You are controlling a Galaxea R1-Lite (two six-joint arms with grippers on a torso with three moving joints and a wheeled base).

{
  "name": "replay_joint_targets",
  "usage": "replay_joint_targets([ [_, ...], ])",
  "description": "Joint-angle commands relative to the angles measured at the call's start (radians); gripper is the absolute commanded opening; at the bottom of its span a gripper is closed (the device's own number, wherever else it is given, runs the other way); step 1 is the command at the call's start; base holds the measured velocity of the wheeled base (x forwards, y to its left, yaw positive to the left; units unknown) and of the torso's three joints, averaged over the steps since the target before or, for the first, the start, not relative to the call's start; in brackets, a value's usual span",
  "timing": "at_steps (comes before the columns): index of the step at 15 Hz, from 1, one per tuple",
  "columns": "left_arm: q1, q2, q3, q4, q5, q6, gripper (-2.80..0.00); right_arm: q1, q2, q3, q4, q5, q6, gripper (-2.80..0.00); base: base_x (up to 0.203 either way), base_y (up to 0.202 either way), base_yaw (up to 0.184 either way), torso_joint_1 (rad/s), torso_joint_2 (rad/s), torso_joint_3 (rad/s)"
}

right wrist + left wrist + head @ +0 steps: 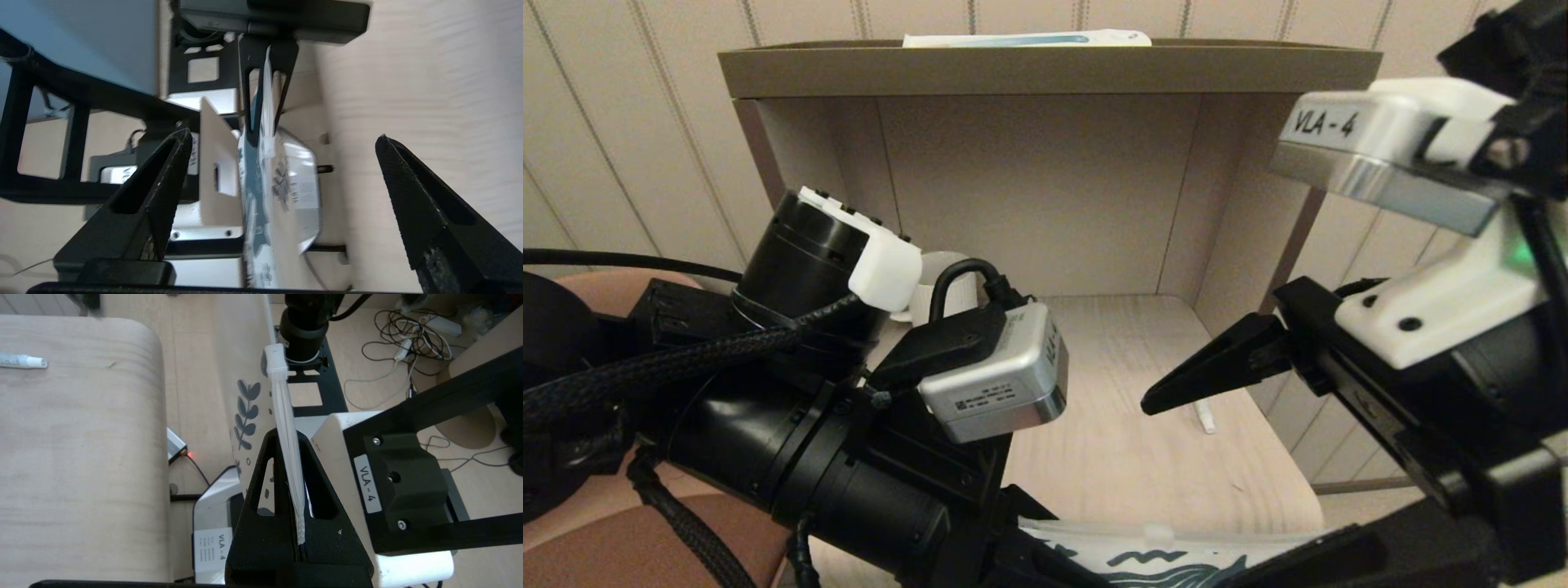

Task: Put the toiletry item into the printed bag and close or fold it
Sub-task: Open the storage bag

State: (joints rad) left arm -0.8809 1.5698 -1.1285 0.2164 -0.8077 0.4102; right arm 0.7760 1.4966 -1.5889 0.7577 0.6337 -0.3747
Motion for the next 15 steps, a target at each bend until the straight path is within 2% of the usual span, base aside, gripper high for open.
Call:
replay_joint_targets([
  [1, 0.000, -0.002, 0.007, 0.000, -0.005, 0.001, -2.80, -0.003, -0.005, 0.029, -0.001, 0.052, 0.000, 0.00, 0.000, 0.000, 0.000, 0.000, 0.00, 0.000],
  [4, 0.000, -0.005, 0.012, 0.000, -0.005, 0.001, -2.80, -0.034, -0.023, 0.103, -0.059, 0.131, 0.002, 0.00, 0.000, 0.000, 0.000, 0.000, 0.00, 0.000],
  [9, 0.005, -0.004, 0.004, -0.002, -0.005, 0.001, -2.80, -0.035, -0.048, 0.209, -0.165, 0.136, -0.002, 0.00, 0.000, 0.000, 0.000, 0.000, 0.00, 0.000],
  [15, 0.006, -0.002, 0.006, -0.002, -0.007, 0.002, -2.80, -0.035, -0.061, 0.237, -0.178, 0.138, -0.013, 0.00, 0.000, 0.000, 0.000, 0.000, 0.00, 0.000],
])
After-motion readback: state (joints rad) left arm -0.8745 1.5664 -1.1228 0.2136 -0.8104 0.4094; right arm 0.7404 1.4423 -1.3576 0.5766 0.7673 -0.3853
